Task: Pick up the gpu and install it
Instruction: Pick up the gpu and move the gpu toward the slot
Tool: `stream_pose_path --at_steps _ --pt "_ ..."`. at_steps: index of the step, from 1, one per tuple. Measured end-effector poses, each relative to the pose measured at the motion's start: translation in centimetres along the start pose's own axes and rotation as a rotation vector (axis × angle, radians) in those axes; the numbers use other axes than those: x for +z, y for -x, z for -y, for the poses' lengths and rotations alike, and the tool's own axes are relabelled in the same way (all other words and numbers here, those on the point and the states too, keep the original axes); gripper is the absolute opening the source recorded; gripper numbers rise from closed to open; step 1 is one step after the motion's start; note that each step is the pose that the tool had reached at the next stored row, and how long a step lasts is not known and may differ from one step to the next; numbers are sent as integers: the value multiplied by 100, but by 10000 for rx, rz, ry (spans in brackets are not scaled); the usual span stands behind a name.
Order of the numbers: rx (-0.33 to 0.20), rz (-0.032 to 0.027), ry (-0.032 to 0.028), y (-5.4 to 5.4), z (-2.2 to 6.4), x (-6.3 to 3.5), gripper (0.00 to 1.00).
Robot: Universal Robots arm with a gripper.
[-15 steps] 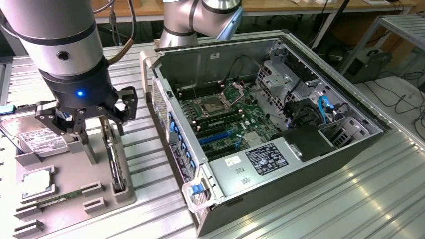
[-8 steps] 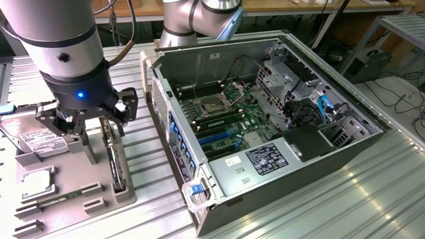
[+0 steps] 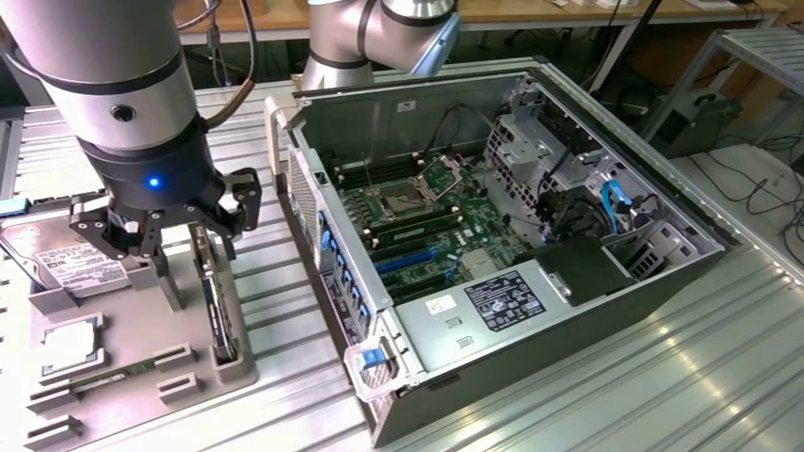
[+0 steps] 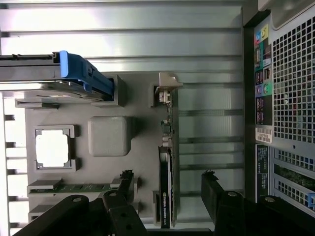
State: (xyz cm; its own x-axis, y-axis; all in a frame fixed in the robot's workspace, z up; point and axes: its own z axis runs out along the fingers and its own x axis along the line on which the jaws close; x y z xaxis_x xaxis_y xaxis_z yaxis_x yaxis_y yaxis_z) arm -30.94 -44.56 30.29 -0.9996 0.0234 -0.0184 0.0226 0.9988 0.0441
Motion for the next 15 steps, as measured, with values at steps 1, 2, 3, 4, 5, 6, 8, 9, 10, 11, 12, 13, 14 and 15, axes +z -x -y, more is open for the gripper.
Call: stream_pose_path --at_steps 1,2,3,4,5,6,8,9,10,11,12,13,14,15 --pt "0 0 0 0 0 3 66" --pt "0 0 -1 0 0 5 66" --pt "1 -1 -1 0 0 8 66" --pt "1 0 -1 0 0 10 66" --pt "1 -1 -1 0 1 14 66" --pt "0 0 0 0 1 20 66" --pt "1 -1 -1 0 1 26 66" --pt "0 -1 0 0 1 30 66" --pt "1 0 -1 0 1 34 66" --pt "1 -1 -1 0 2 37 66" --pt "1 -1 0 0 2 40 66" --pt "0 0 0 0 2 44 66" --pt "0 -1 -1 0 2 48 66" --pt "0 0 0 0 2 52 66"
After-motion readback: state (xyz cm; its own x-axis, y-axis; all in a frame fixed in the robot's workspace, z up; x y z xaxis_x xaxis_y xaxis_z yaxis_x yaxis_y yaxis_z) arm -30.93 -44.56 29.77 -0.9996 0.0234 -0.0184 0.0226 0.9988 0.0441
